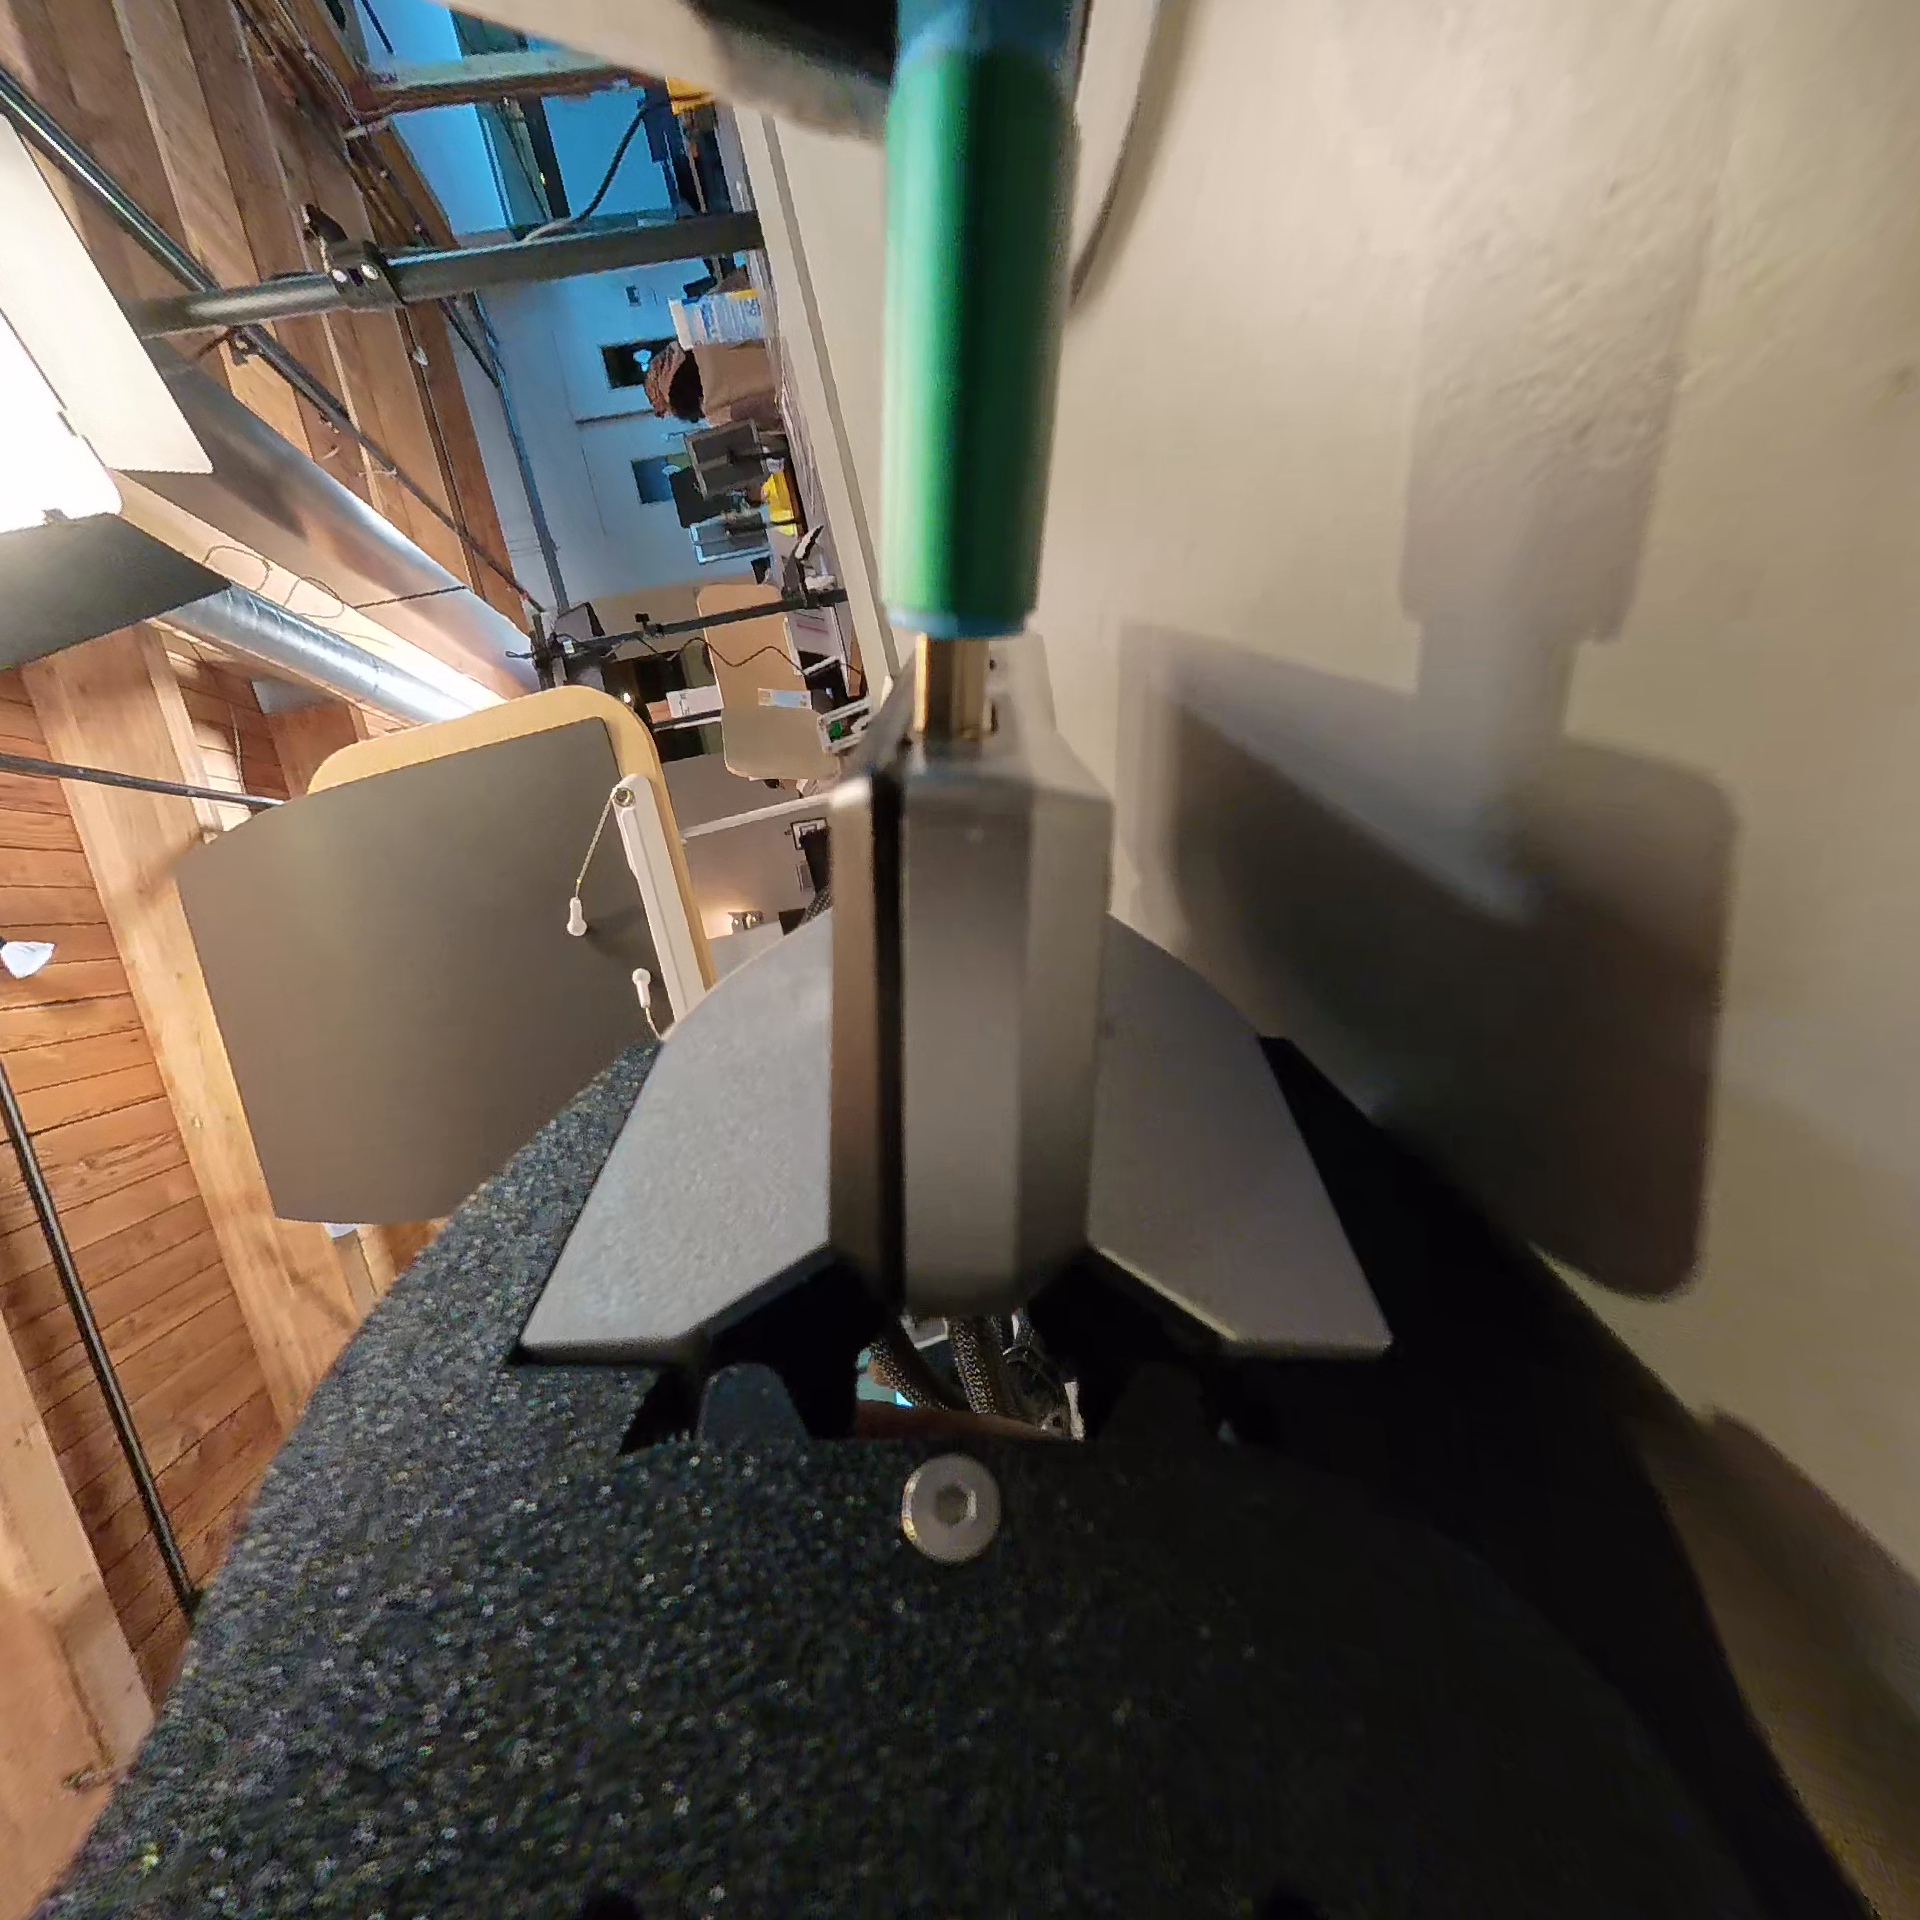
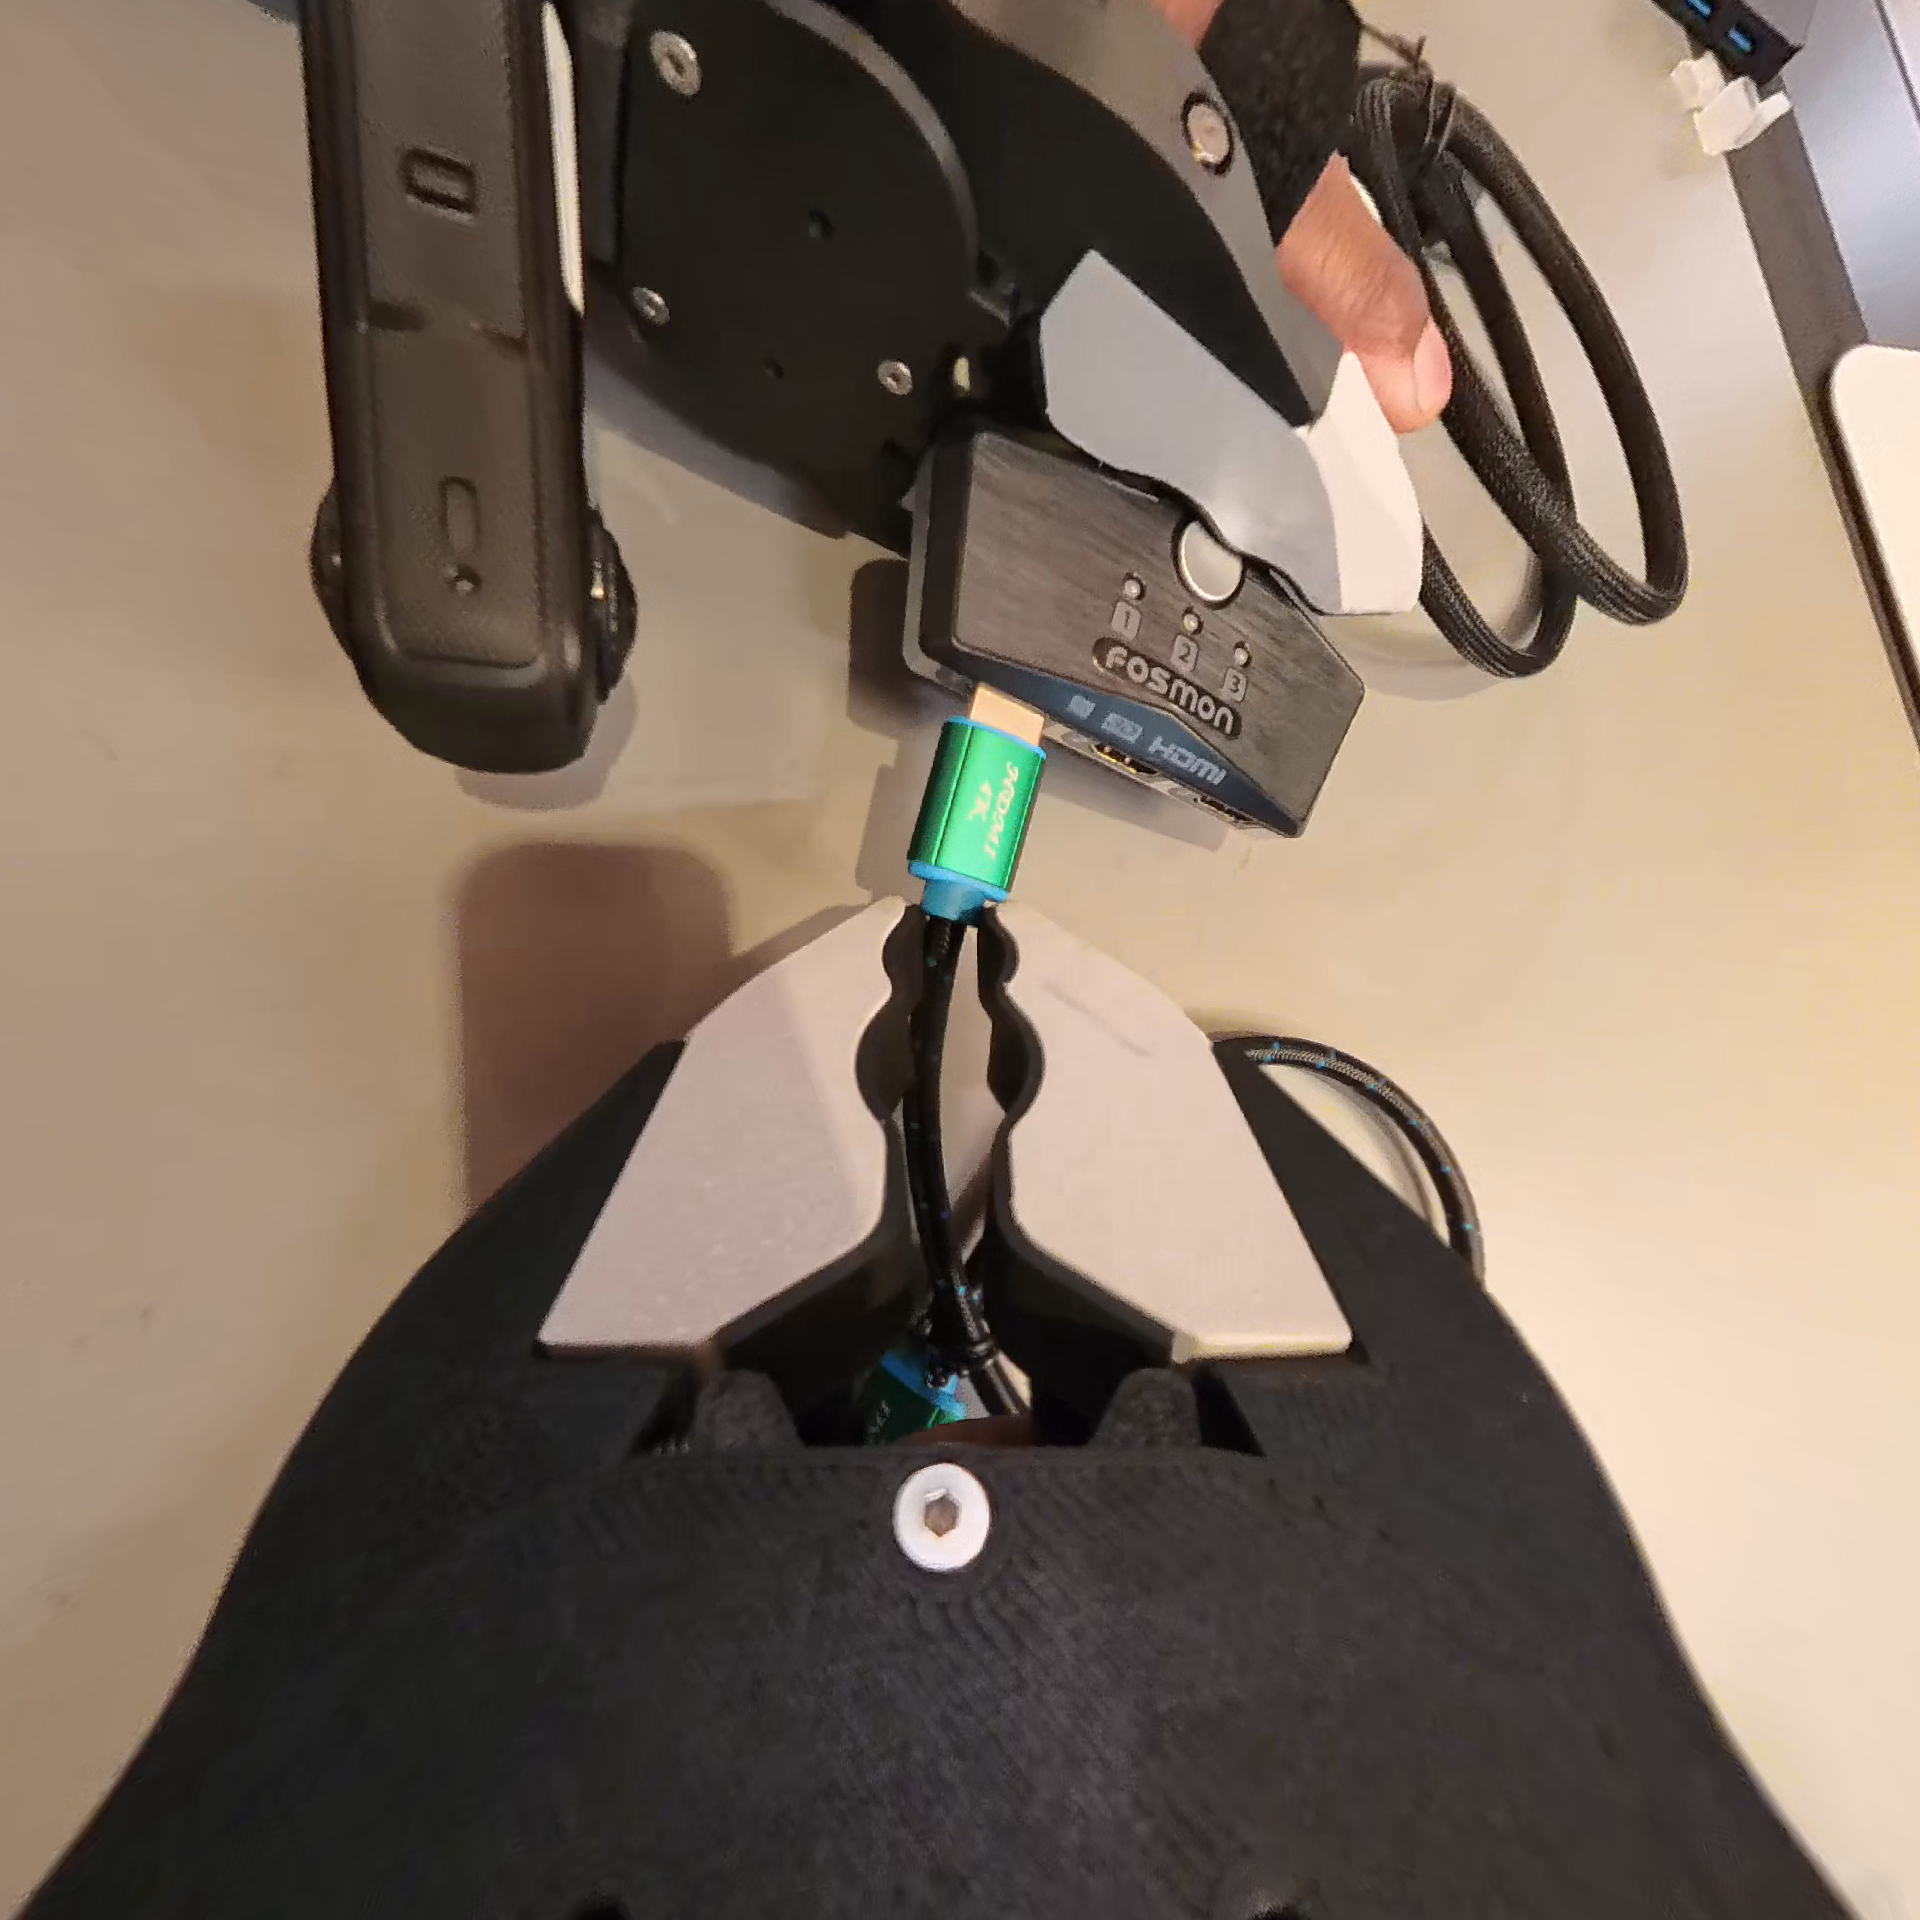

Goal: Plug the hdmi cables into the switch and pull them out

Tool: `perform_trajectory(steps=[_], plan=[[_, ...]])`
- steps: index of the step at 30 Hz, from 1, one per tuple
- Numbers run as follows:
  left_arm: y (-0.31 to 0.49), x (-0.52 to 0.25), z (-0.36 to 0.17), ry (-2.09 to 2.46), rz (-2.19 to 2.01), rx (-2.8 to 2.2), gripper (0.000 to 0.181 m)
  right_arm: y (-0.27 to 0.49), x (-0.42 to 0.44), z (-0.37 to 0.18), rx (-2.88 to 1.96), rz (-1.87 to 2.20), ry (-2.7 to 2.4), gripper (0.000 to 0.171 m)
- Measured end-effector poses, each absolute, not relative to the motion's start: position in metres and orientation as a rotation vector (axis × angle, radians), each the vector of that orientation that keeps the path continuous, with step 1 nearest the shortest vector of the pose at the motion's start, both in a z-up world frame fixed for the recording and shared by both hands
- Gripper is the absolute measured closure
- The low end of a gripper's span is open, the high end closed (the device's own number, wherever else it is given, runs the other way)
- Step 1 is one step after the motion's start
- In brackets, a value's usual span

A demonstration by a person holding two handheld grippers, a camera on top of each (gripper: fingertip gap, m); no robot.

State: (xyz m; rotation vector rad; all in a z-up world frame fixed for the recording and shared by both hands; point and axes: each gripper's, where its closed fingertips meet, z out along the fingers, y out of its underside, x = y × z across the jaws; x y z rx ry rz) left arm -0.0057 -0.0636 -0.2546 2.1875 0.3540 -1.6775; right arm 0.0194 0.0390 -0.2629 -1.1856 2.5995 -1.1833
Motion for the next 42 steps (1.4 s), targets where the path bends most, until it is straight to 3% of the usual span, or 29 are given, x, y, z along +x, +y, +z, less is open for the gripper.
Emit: perform_trajectory(steps=[32, 42], plan=[[-0.082, -0.001, -0.259, 0.654, -1.647, 2.225, 0.157, 0.017, 0.011, -0.248, -1.020, -1.408, 2.667, 0.161], [-0.089, 0.001, -0.258, 0.692, -1.630, 2.199, 0.157, 0.004, 0.001, -0.249, -1.461, -1.647, 2.848, 0.159]])
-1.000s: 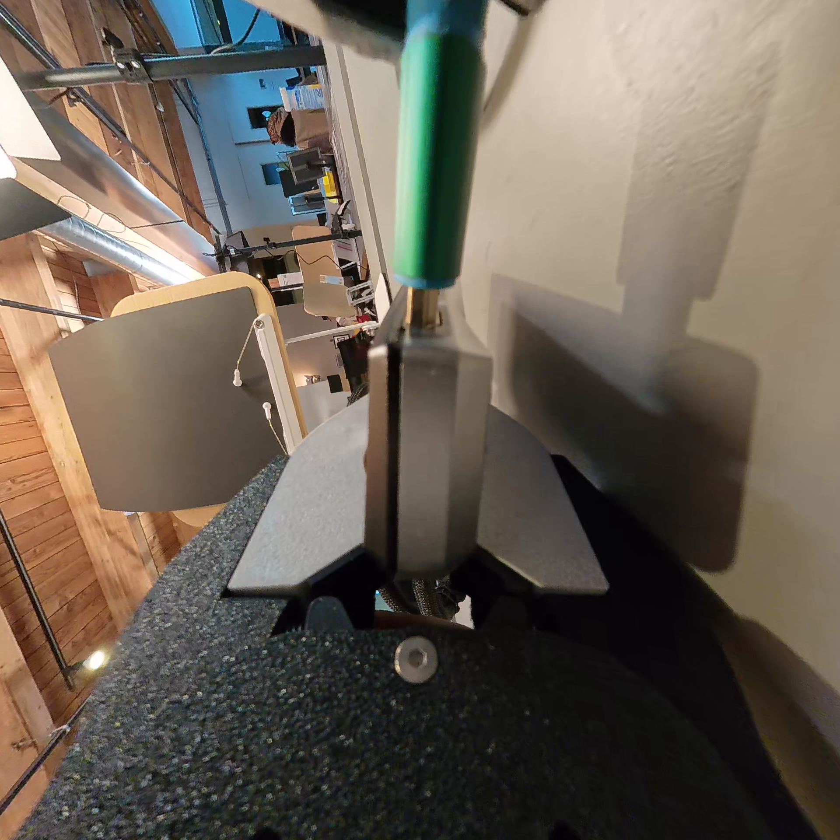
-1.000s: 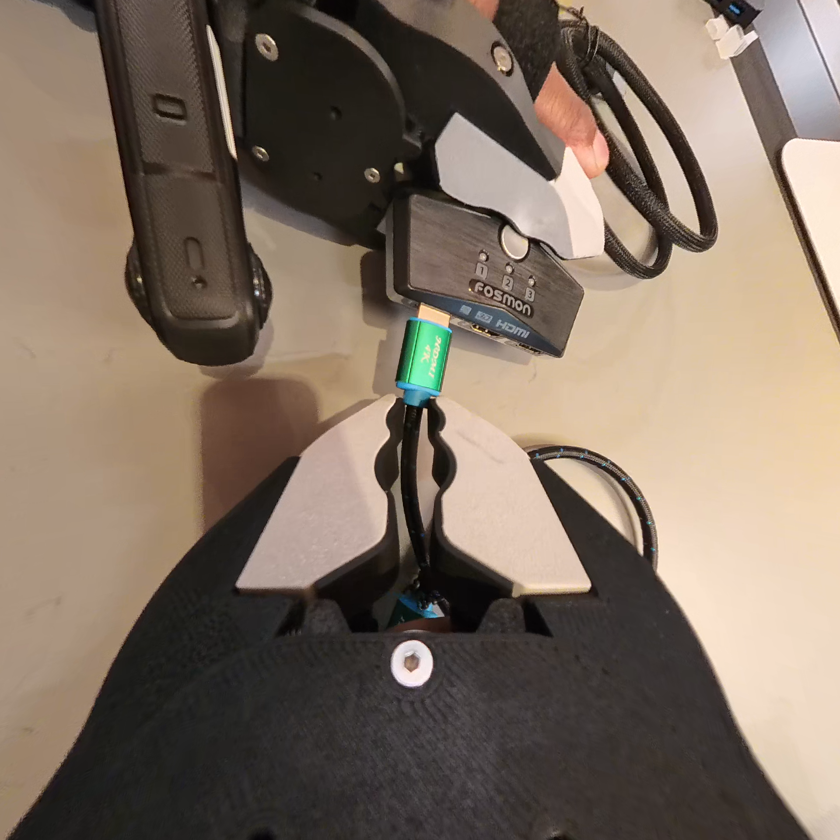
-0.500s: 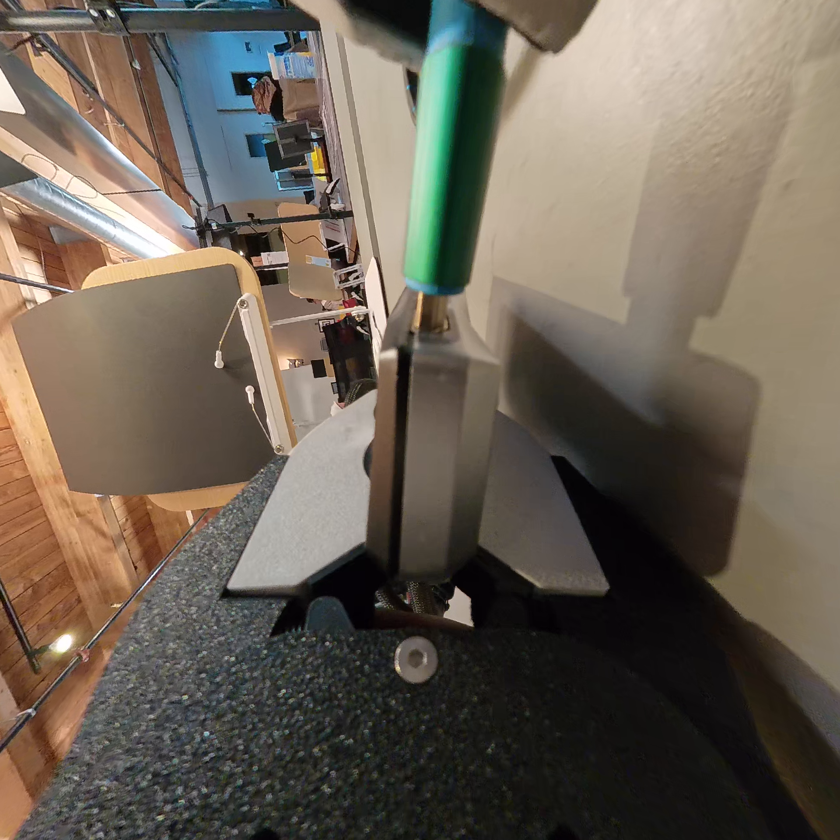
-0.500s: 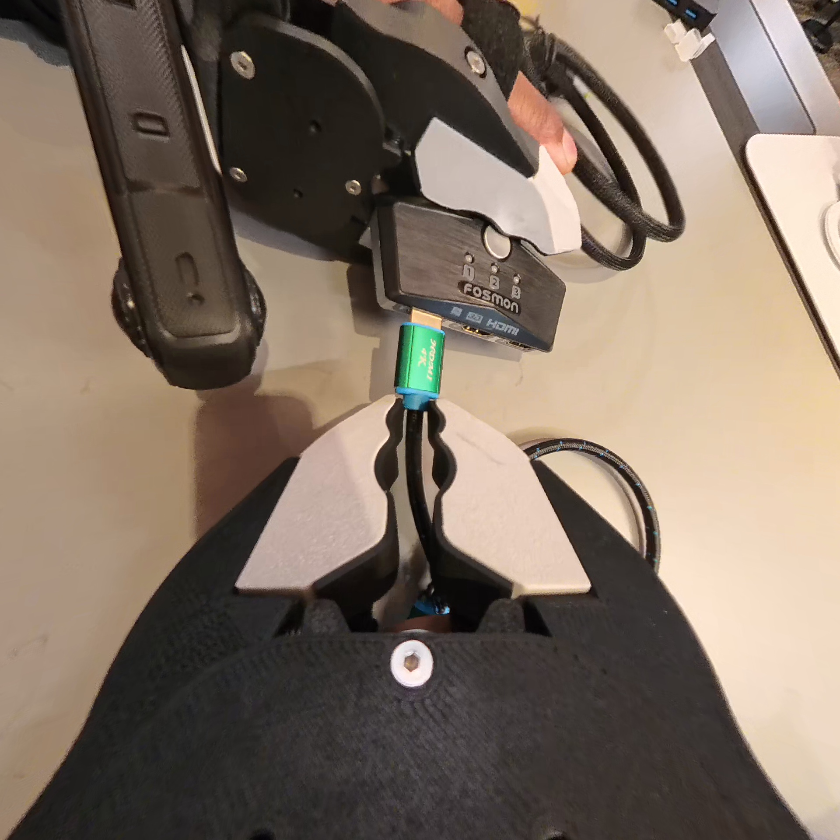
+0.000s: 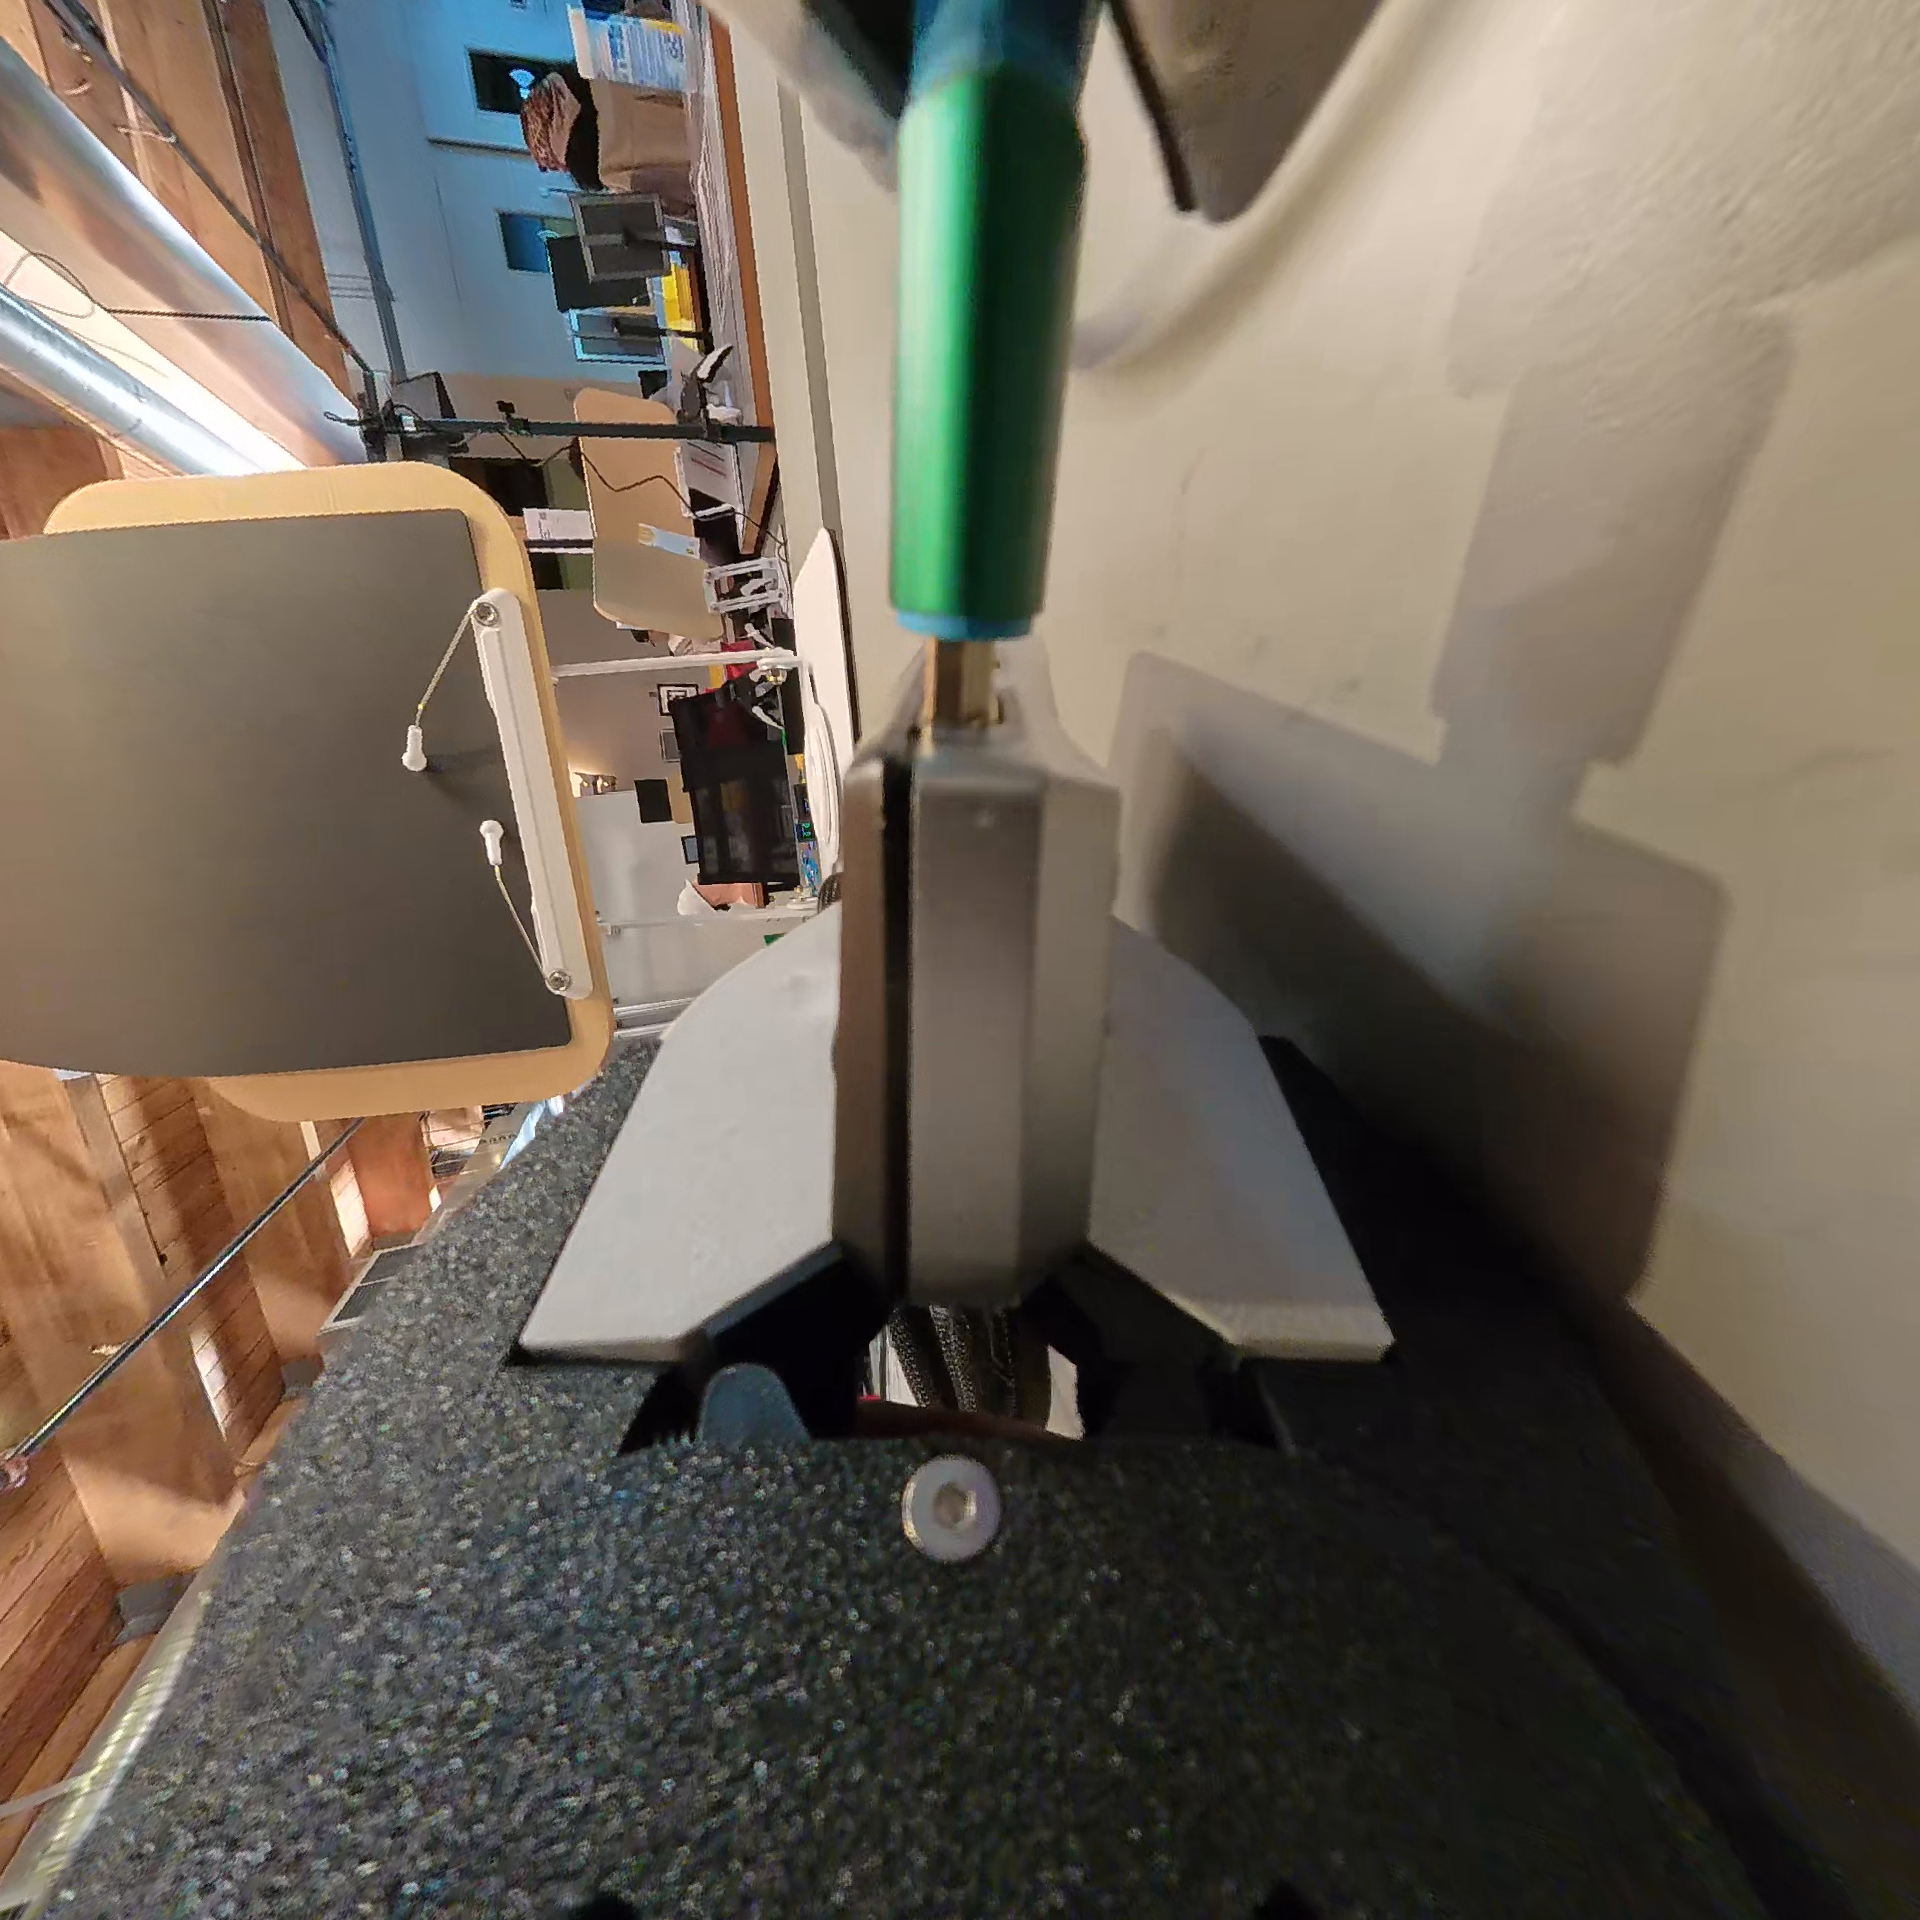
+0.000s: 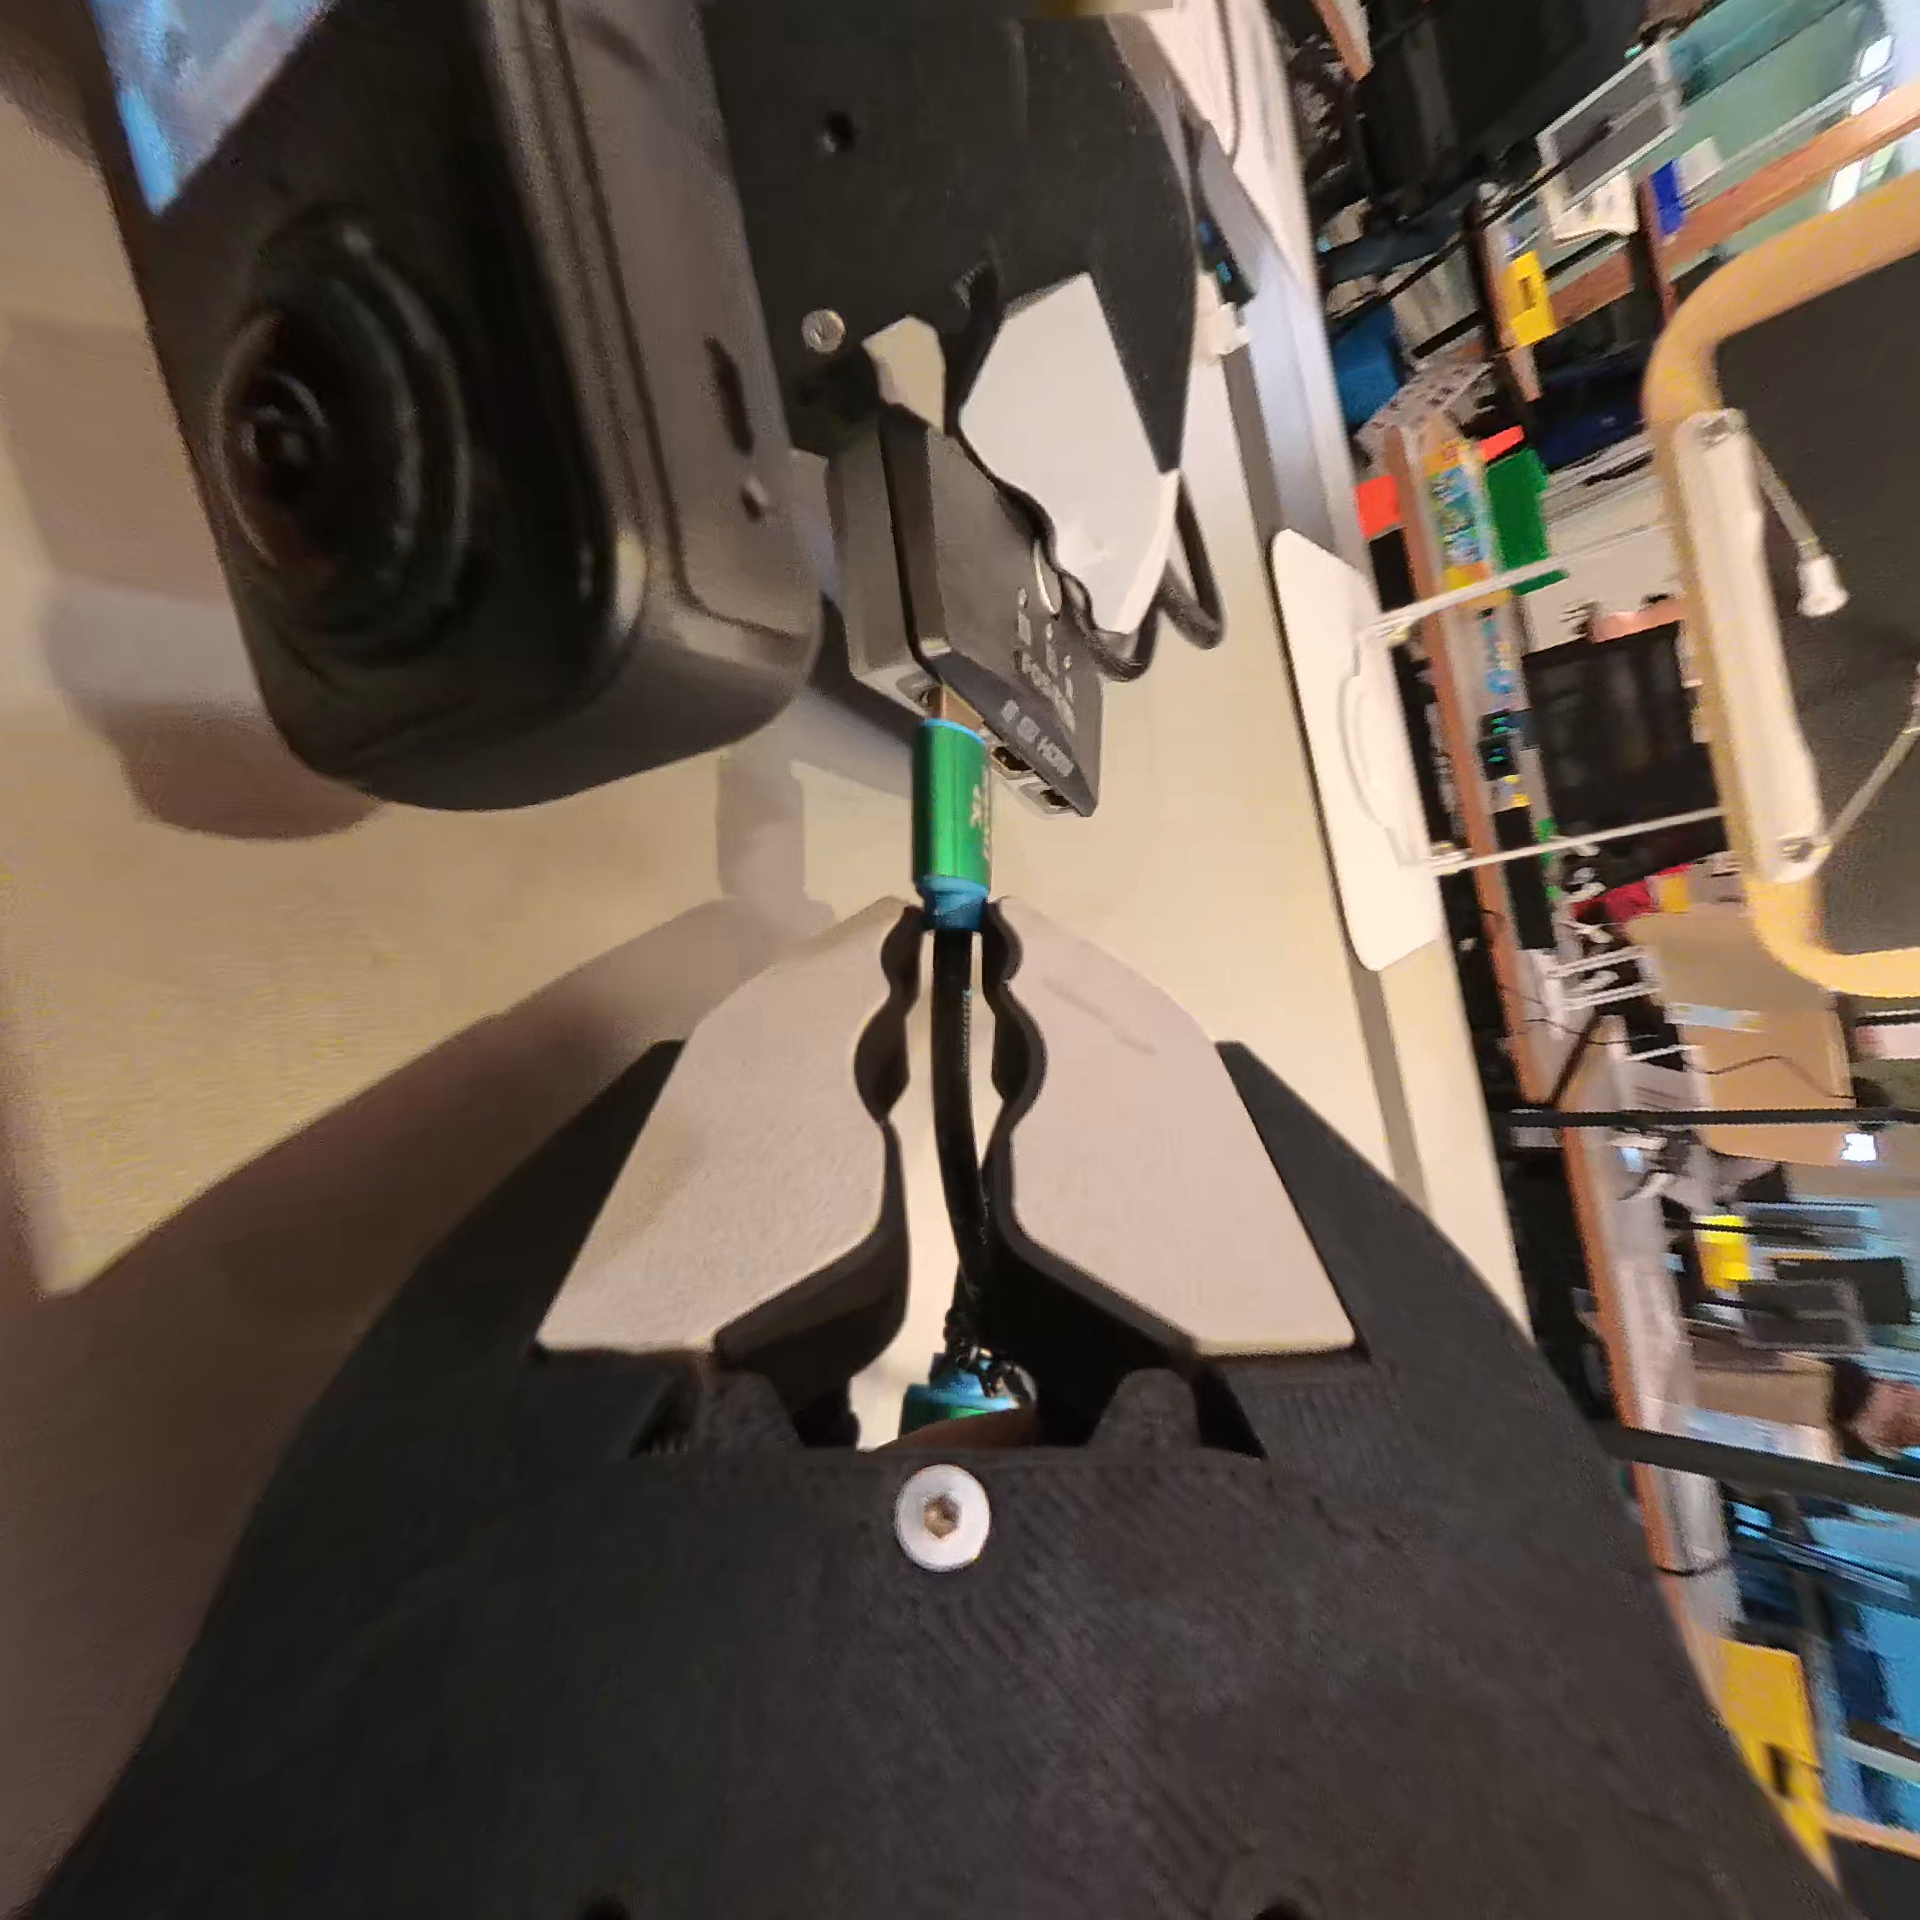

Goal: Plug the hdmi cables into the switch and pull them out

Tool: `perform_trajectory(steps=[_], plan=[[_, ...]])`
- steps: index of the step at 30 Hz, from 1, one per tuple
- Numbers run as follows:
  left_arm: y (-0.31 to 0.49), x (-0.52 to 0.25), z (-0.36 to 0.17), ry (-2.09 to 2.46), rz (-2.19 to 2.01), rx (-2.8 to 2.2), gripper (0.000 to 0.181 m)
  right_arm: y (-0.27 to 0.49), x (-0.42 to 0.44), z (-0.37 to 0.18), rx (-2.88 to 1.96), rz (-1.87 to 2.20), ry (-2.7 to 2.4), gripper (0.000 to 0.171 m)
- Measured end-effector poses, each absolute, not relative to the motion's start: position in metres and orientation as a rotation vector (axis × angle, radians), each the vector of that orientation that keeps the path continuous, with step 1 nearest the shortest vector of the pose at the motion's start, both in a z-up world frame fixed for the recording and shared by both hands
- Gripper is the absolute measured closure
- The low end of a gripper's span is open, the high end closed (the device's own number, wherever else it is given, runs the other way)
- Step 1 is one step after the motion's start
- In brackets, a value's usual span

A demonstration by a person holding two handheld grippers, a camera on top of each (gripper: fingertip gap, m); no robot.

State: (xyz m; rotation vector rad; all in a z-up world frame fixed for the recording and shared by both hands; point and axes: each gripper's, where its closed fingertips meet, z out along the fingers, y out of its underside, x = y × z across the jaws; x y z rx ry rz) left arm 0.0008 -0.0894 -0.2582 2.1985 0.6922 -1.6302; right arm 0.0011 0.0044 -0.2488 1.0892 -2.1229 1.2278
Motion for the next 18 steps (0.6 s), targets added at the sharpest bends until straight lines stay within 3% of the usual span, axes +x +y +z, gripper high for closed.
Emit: perform_trajectory(steps=[18], plan=[[-0.093, 0.011, -0.259, 0.806, -1.598, 2.152, 0.159, -0.005, 0.004, -0.242, 1.066, 1.174, -1.819, 0.163]])
